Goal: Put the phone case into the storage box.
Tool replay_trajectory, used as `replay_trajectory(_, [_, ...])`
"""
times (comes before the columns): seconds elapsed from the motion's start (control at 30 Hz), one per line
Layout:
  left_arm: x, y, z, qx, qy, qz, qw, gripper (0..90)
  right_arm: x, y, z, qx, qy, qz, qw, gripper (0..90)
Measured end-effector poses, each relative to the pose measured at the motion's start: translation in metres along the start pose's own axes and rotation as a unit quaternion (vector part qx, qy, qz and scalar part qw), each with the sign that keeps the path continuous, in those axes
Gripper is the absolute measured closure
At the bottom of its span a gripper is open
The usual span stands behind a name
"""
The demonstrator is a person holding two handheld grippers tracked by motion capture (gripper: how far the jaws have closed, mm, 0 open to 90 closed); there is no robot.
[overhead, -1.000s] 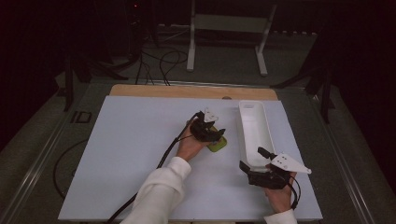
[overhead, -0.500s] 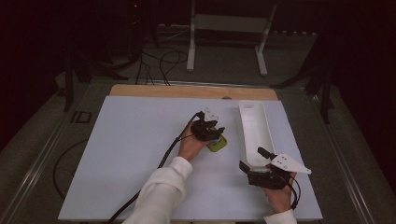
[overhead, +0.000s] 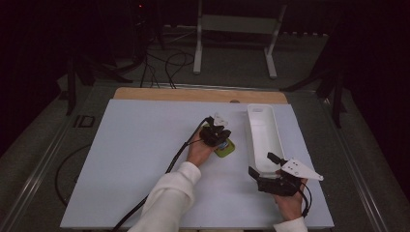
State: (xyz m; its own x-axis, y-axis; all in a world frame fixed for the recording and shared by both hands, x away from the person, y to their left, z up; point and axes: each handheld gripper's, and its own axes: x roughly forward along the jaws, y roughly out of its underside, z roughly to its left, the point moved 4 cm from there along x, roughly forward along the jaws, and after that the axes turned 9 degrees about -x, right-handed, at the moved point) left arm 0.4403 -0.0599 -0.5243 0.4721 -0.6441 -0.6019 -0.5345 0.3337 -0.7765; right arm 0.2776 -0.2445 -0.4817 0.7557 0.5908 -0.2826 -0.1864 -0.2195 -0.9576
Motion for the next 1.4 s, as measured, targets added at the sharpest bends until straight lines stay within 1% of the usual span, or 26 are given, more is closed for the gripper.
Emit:
replay_trajectory(0.03, [0.001,0.000,0.000,0.002,-0.004,0.000,1.0000,89.7,0.000,0.000,0.000,0.000,0.000,0.000,1.0000,8.4])
replay_trajectory(0.07, [0.002,0.000,0.000,-0.001,-0.005,0.000,1.0000,90.0,0.000,0.000,0.000,0.000,0.001,0.000,1.0000,8.4])
replay_trajectory(0.13, [0.004,0.000,0.001,-0.001,-0.008,0.002,1.0000,90.0,-0.001,0.000,-0.001,0.000,0.000,-0.001,1.0000,8.4])
replay_trajectory(0.23, [0.006,0.000,0.000,-0.002,-0.007,0.004,1.0000,90.0,-0.001,0.000,-0.001,0.002,0.001,-0.001,1.0000,8.4])
replay_trajectory(0.37, [0.013,0.000,-0.003,0.003,-0.008,0.013,0.9999,90.0,-0.001,0.000,-0.002,0.002,0.001,-0.003,1.0000,8.4])
replay_trajectory(0.43, [0.016,0.000,-0.004,0.000,-0.004,0.017,0.9999,90.0,-0.001,0.000,-0.002,0.004,0.001,-0.004,1.0000,8.4])
replay_trajectory(0.53, [0.021,-0.001,-0.006,0.003,-0.004,0.025,0.9997,90.0,-0.002,0.000,-0.002,0.005,0.001,-0.003,1.0000,8.4])
replay_trajectory(0.7, [0.028,0.001,-0.007,-0.008,-0.002,0.040,0.9992,90.0,-0.003,0.001,-0.004,0.005,0.002,-0.003,1.0000,8.4])
replay_trajectory(0.8, [0.030,0.002,-0.008,-0.009,0.002,0.043,0.9991,90.0,-0.003,0.001,-0.004,0.006,0.003,-0.004,1.0000,8.4])
replay_trajectory(0.83, [0.031,0.002,-0.010,-0.010,0.009,0.040,0.9991,90.0,-0.003,0.001,-0.004,0.005,0.003,-0.004,1.0000,8.4])
replay_trajectory(0.87, [0.031,0.002,-0.011,-0.011,0.010,0.039,0.9991,90.0,-0.003,0.001,-0.004,0.005,0.004,-0.003,1.0000,8.4])
replay_trajectory(0.97, [0.034,0.003,-0.012,-0.014,0.008,0.044,0.9989,90.0,-0.002,0.001,-0.004,0.003,0.003,-0.003,1.0000,8.4])
replay_trajectory(1.07, [0.036,0.004,-0.012,-0.011,0.003,0.049,0.9987,90.0,-0.003,0.001,-0.004,0.004,0.003,-0.003,1.0000,8.4])
replay_trajectory(1.13, [0.038,0.006,-0.013,-0.003,0.001,0.055,0.9985,90.0,-0.003,0.001,-0.004,0.005,0.004,-0.004,1.0000,8.4])
replay_trajectory(1.2, [0.038,0.006,-0.013,-0.005,0.001,0.055,0.9985,90.0,-0.003,0.001,-0.005,0.005,0.005,-0.004,1.0000,8.4])
replay_trajectory(1.33, [0.040,0.005,-0.013,-0.006,-0.007,0.060,0.9981,90.0,-0.003,0.001,-0.004,0.006,0.004,-0.003,1.0000,8.4])
replay_trajectory(1.4, [0.040,0.005,-0.014,-0.003,-0.006,0.064,0.9979,90.0,-0.002,0.001,-0.004,0.005,0.003,-0.004,1.0000,8.4])
